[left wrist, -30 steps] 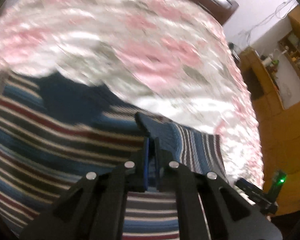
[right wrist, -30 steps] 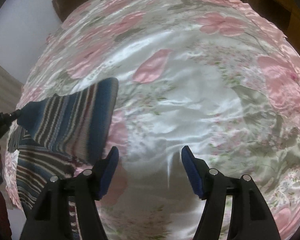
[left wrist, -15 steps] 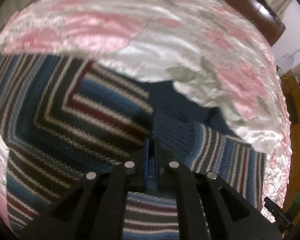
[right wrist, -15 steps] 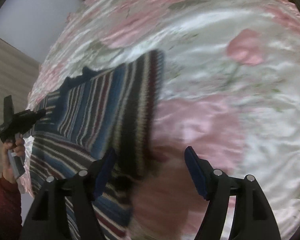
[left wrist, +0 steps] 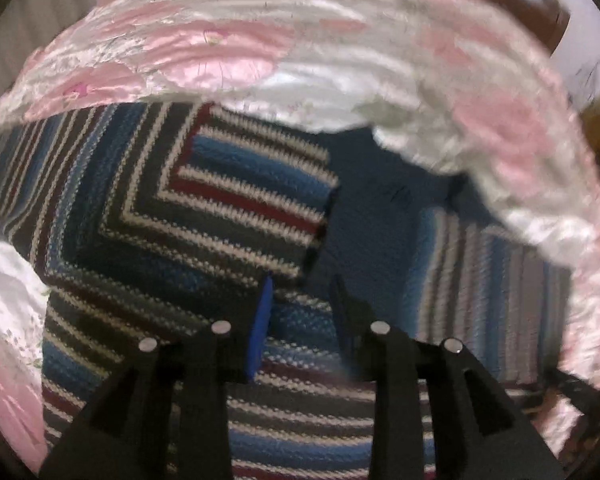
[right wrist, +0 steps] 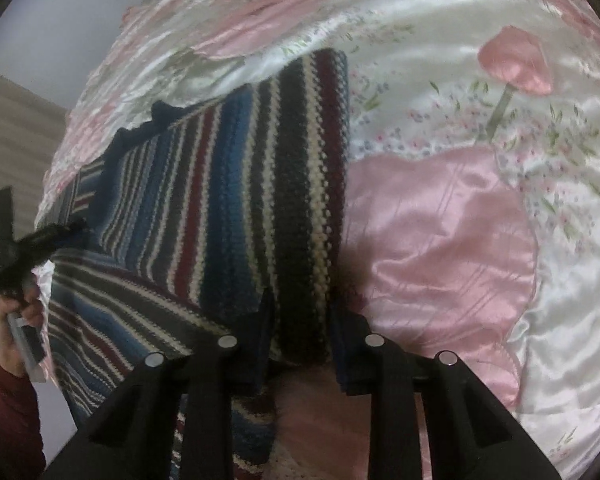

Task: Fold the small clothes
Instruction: 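Close the left gripper on the other sleeve cuff, then lift the held sleeve over the sweater body and open the left gripper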

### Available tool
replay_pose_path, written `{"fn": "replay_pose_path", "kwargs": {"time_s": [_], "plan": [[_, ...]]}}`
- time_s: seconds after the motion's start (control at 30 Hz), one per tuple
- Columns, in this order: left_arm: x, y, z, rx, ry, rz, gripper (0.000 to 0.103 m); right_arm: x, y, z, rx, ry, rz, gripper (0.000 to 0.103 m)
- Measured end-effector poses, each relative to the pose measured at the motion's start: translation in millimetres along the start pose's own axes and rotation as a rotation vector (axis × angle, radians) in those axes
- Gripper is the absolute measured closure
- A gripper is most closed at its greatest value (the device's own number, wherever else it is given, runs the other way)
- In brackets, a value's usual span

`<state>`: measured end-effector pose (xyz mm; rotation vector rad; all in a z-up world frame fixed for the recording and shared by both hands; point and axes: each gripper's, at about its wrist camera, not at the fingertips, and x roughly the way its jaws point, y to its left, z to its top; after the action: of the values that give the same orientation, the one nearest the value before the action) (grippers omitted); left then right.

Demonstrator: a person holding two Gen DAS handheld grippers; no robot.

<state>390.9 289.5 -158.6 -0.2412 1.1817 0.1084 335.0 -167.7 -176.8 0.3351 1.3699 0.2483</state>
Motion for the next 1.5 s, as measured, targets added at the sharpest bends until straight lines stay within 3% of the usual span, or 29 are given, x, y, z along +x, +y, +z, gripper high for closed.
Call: {"fn": "replay_pose_path", "kwargs": {"time_s": [0.13, 0.23, 0.37, 0.43, 0.5, 0.53, 0.67, 0.9, 1.17, 1.3, 1.5], "plan": [[35, 2, -1, 0.002, 0.052, 0.052, 0.072, 2, 6, 3, -0.015, 0.015, -0.036, 0.075], [36, 3, -1, 0.014, 0.046, 0.054, 0.071, -7, 15, 4, -0.022, -0.002, -0.084, 0.063], [23, 14, -1, 0.005, 0.06, -0.006, 0.071, -42, 38, 4, -0.053, -0.121, -0.165, 0.056], [10, 24, 0, 0.0, 0.05, -0.021, 0.061, -49, 52, 7, -0.065, -0.135, -0.139, 0.054], [-8, 40, 1, 0.004, 0.015, -0.018, 0.042, -46, 73, 11, -0.089, -0.122, -0.097, 0.053], [-18, 50, 2, 0.005, -0.007, -0.007, 0.038, -41, 84, 12, -0.101, -0.106, -0.08, 0.053], [-44, 102, 9, -0.032, -0.043, 0.029, 0.021, -7, 135, 16, -0.162, -0.045, -0.068, 0.05], [-54, 224, 23, -0.187, -0.036, 0.137, 0.021, 57, 214, 27, -0.222, 0.042, -0.084, 0.048], [-69, 357, 39, -0.355, -0.05, 0.245, 0.021, 85, 268, 36, -0.3, 0.051, -0.088, 0.039], [-71, 407, 49, -0.444, -0.065, 0.238, 0.021, 94, 272, 38, -0.307, 0.057, -0.114, 0.039], [-59, 450, 65, -0.567, -0.082, 0.137, 0.021, 105, 269, 37, -0.311, 0.072, -0.136, 0.039]]}}
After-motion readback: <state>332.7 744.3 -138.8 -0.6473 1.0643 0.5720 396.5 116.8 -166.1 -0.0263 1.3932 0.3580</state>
